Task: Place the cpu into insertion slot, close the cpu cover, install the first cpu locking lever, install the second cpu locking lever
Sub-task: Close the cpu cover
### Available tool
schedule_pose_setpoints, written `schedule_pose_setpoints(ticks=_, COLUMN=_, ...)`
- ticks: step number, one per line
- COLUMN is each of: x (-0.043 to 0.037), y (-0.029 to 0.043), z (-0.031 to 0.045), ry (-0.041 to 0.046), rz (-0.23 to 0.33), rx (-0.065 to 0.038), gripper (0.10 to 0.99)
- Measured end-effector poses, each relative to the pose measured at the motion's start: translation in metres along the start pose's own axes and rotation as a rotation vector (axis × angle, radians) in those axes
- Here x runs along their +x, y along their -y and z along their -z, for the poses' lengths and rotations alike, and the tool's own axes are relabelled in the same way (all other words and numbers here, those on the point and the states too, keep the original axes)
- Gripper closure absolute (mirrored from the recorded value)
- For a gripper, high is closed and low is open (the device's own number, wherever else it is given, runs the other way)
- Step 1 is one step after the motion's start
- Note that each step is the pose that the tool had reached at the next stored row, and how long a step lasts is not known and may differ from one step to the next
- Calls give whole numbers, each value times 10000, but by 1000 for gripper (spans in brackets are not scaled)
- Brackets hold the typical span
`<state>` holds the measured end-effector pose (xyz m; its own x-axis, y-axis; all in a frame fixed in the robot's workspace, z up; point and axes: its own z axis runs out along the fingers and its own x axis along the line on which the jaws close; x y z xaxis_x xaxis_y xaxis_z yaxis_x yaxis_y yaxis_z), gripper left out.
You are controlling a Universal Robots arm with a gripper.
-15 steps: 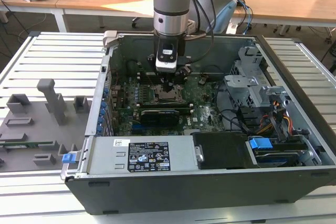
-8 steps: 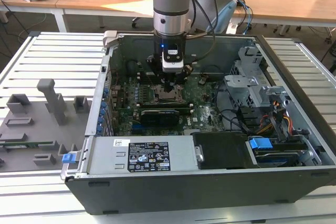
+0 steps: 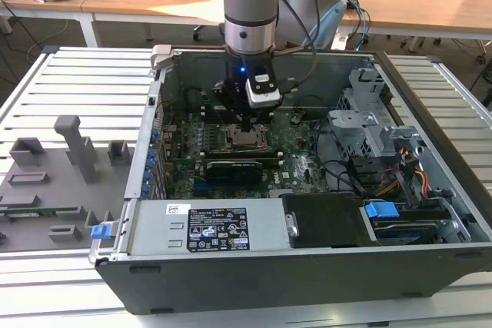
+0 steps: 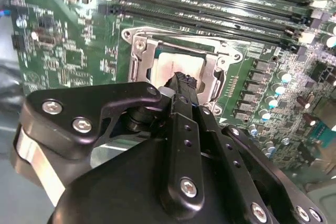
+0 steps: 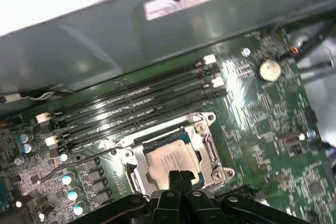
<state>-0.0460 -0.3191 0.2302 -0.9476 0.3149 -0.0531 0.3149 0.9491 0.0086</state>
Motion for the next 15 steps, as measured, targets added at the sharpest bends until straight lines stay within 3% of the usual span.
schedule_pose_setpoints(ticks=7, x=25, y=8, z=-53, ry=-75, rz=1531, rx=-267, gripper=980)
schedule_pose_setpoints(ticks=15, x=79, y=26, z=-113, ry=-123, rz=2330, rx=-343, gripper=980)
